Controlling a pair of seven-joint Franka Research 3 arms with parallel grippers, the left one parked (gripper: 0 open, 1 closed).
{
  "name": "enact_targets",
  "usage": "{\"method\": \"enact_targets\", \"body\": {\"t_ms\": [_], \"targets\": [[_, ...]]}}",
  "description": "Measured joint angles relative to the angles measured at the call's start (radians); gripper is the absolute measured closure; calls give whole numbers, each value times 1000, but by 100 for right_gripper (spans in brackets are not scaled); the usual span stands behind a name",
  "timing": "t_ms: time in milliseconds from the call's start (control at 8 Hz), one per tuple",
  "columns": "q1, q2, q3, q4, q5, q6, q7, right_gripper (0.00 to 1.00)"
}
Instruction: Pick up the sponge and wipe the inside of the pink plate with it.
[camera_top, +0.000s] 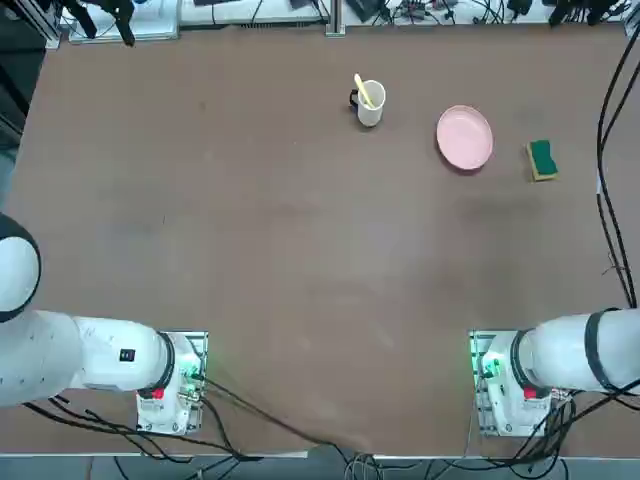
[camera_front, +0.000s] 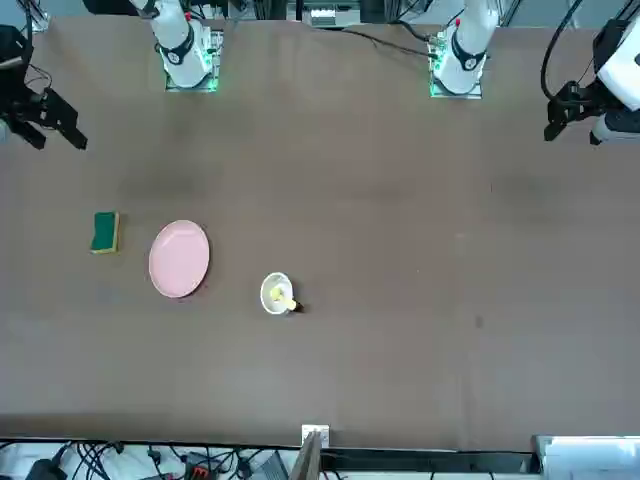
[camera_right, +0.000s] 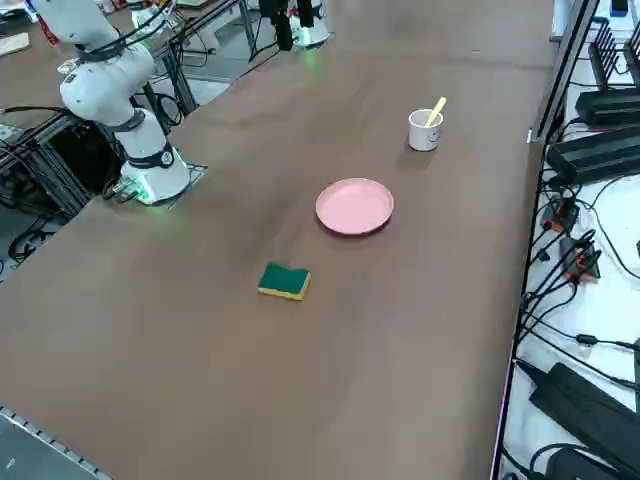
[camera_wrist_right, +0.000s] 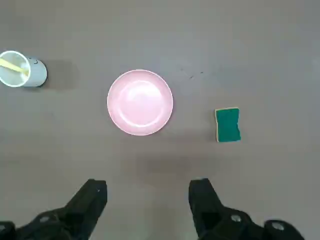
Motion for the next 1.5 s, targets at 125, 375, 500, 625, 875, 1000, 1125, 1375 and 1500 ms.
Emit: {"method": "enact_targets", "body": {"t_ms": [125,375,500,625,875,1000,1125,1375,1500], "targets": [[0,0,0,0,0,0,0,0],[0,1,0,0,-2,0,0,0],[-1,7,0,0,-3,0,0,0],[-4,21,-2,-1,-15,1,0,0],[-24,93,-10,-5,-60,21,0,0],[-48,139,-13,-11,-64,56,0,0],[-76,183,-16,-28,-67,106,-1,0],[-138,255,-18,-124,-67,281,-46,0],[-164,282,-19,-188,-68,373,-80,0]]}}
